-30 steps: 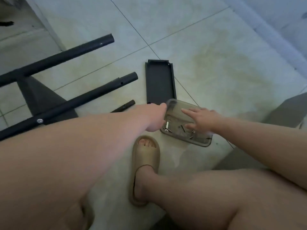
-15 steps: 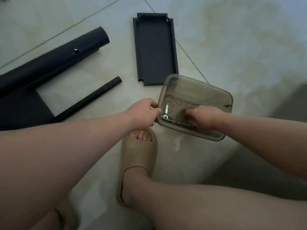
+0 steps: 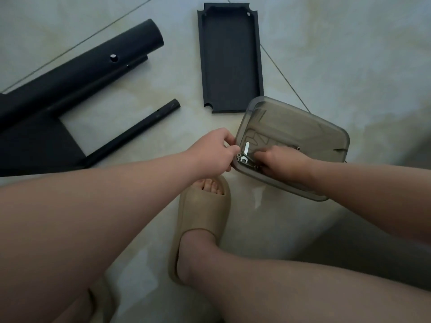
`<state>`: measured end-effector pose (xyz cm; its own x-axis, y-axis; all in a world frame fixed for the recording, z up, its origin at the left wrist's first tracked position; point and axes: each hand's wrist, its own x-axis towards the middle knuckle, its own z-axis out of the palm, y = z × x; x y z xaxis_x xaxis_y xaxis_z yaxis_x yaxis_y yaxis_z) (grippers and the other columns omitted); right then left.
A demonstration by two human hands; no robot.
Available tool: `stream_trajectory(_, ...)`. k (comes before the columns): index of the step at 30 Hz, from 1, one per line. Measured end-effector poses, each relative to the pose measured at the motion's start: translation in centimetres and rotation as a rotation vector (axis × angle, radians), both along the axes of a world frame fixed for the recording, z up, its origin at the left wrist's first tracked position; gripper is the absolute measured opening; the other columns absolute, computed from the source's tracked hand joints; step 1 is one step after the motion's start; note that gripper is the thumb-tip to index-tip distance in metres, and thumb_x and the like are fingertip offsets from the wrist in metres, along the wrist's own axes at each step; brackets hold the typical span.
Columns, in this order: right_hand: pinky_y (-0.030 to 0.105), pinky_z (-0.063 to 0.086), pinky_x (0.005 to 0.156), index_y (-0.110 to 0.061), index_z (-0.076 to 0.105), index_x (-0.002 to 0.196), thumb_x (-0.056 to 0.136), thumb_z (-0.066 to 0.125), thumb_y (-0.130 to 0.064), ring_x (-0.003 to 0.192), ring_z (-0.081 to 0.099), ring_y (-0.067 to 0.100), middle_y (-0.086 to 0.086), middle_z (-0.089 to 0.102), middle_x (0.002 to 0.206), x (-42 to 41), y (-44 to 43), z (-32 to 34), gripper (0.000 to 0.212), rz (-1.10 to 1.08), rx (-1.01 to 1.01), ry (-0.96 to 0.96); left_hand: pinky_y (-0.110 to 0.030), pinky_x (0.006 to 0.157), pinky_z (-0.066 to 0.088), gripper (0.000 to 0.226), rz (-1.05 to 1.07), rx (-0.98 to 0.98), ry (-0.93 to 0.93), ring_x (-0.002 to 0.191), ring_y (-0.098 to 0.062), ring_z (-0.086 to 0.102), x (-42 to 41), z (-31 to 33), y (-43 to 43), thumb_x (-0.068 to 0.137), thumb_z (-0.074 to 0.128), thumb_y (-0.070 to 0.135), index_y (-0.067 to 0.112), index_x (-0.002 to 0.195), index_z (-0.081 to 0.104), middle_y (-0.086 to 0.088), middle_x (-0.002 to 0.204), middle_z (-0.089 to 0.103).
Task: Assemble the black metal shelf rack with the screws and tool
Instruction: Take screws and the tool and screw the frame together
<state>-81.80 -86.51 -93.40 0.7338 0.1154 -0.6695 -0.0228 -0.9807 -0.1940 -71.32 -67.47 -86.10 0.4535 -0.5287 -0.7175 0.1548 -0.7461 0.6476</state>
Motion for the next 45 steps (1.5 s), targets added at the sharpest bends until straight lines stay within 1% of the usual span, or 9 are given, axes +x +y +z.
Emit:
stream_trajectory(3,0.035,0.042,0.069,-0.016,0.059,0.114,0.098,0.054,-0.021,0.105,0.062,0.034,0.006,0.061,0.118,0.3,-0.6,1.8,0.018,-0.027,-0.028,-0.013,-0.035,0.075,0.055,0.019,-0.013,0.039,0.013,0.088,-0.024,0.072,0.1,0.7,0.3,0.100,0.055,0.032,0.020,0.115,0.054,-0.007,0.099,0.072)
stream_trajectory(7,0.036,0.046,0.071,-0.016,0.061,0.106,0.098,0.056,-0.022,0.097,0.061,0.031,0.003,0.060,0.105,0.8,-1.3,6.1,0.011,-0.096,-0.013,-0.113,-0.039,0.097,0.050,0.041,-0.056,0.118,-0.038,0.111,-0.029,0.063,0.7,3.0,1.4,0.099,0.055,0.038,0.016,0.133,0.049,-0.008,0.124,0.063)
stream_trajectory(14,0.034,0.050,0.083,-0.013,0.071,0.097,0.092,0.067,-0.012,0.091,0.063,0.024,-0.005,0.060,0.090,2.7,1.1,17.1,0.007,-0.287,0.096,-0.372,-0.029,0.069,0.048,0.027,-0.102,0.138,-0.113,0.090,-0.024,0.070,2.5,11.1,5.5,0.101,0.045,0.029,0.009,0.109,0.062,-0.007,0.107,0.072)
stream_trajectory(20,0.002,0.039,0.071,-0.024,0.069,0.091,0.094,0.068,-0.012,0.077,0.058,-0.007,-0.016,0.064,0.084,5.5,8.5,28.9,0.012,-0.359,0.283,-0.603,-0.028,0.068,0.056,0.031,0.301,0.009,0.019,0.076,-0.016,0.072,3.6,19.1,11.9,0.102,0.042,0.034,0.012,0.109,0.063,-0.001,0.096,0.073)
stream_trajectory(26,0.005,0.040,0.072,-0.041,0.063,0.078,0.092,0.069,-0.013,0.080,0.059,-0.005,-0.018,0.066,0.084,7.3,19.3,36.5,0.032,-0.323,0.487,-0.698,-0.038,0.083,0.056,0.045,0.632,-0.289,0.299,0.096,-0.028,0.071,3.7,26.0,20.2,0.106,0.039,0.042,0.003,0.113,0.061,-0.015,0.113,0.070)
stream_trajectory(32,0.009,0.044,0.073,-0.036,0.065,0.082,0.093,0.066,-0.010,0.083,0.060,0.002,-0.009,0.067,0.093,9.3,29.9,38.6,0.028,-0.151,0.567,-0.651,-0.038,0.079,0.057,0.056,0.806,-0.463,0.424,0.098,-0.030,0.070,3.2,28.1,27.2,0.107,0.036,0.042,-0.006,0.121,0.060,-0.021,0.115,0.069)
stream_trajectory(36,0.014,0.044,0.081,-0.023,0.074,0.105,0.095,0.062,-0.009,0.087,0.060,0.005,-0.007,0.065,0.099,10.9,34.0,37.8,0.021,-0.041,0.522,-0.638,-0.033,0.070,0.060,0.047,0.891,-0.482,0.445,0.091,-0.027,0.073,4.0,27.7,30.6,0.107,0.039,0.034,-0.005,0.112,0.065,-0.017,0.102,0.072)
stream_trajectory(42,0.003,0.038,0.077,-0.020,0.070,0.115,0.098,0.062,-0.019,0.088,0.058,0.003,-0.016,0.061,0.095,13.7,34.6,34.2,0.019,-0.066,0.432,-0.578,-0.019,0.045,0.042,0.036,0.975,-0.197,0.248,0.056,-0.010,0.052,6.2,24.9,34.2,0.105,0.044,0.030,0.008,0.086,0.065,-0.002,0.073,0.058)
stream_trajectory(45,0.018,0.040,0.088,-0.021,0.066,0.124,0.098,0.063,-0.029,0.108,0.059,0.014,-0.007,0.063,0.113,15.1,34.3,31.5,0.027,-0.026,0.322,-0.422,-0.020,0.047,0.030,0.027,0.830,0.001,0.010,0.054,-0.012,0.040,7.7,23.1,35.0,0.101,0.050,0.029,0.010,0.087,0.064,0.001,0.069,0.048)
